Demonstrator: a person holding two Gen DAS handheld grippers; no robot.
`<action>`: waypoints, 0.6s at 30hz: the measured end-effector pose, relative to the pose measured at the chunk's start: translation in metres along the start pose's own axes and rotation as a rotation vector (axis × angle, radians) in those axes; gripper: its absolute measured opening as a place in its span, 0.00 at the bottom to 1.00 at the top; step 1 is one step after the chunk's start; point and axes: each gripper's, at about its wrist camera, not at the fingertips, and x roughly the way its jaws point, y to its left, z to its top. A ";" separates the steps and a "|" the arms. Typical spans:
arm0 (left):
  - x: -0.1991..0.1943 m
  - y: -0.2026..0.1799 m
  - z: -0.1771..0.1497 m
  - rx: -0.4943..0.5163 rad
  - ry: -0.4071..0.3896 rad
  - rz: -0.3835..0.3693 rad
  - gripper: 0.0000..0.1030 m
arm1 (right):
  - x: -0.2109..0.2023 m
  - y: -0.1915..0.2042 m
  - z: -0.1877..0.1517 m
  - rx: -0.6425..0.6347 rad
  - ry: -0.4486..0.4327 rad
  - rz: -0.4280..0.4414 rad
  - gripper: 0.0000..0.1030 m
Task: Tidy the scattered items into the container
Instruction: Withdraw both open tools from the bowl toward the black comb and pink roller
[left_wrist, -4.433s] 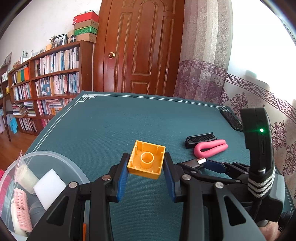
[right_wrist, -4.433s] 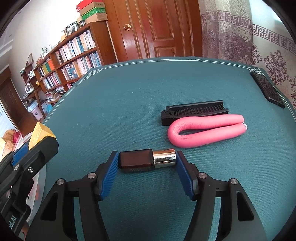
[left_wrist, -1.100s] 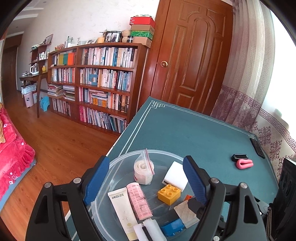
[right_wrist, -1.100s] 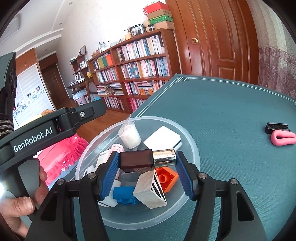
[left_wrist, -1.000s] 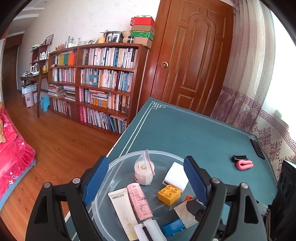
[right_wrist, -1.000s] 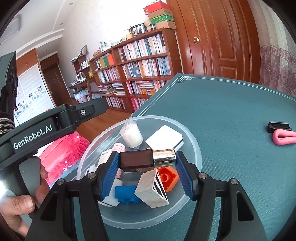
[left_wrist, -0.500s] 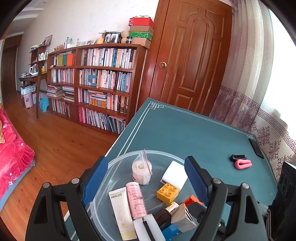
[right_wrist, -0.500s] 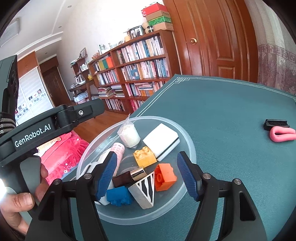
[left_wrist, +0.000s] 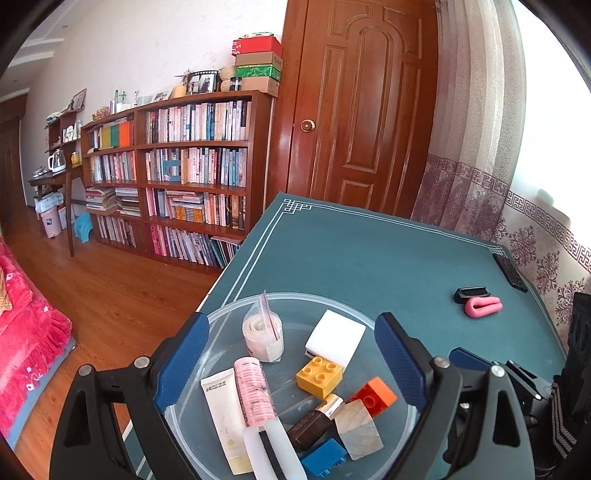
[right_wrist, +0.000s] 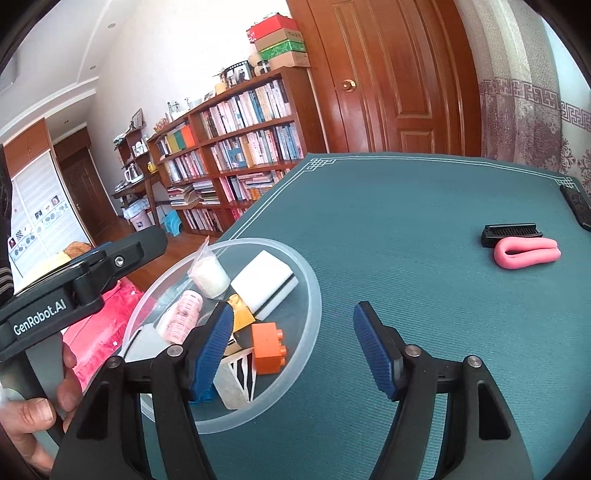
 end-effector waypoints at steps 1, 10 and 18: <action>0.000 -0.002 0.000 0.008 -0.002 0.001 0.95 | 0.000 -0.004 0.000 0.006 0.000 -0.008 0.69; 0.001 -0.024 -0.006 0.071 0.013 -0.012 0.99 | -0.010 -0.033 -0.005 0.061 0.004 -0.060 0.69; 0.006 -0.038 -0.013 0.104 0.042 -0.019 0.99 | -0.016 -0.052 -0.010 0.069 0.014 -0.107 0.69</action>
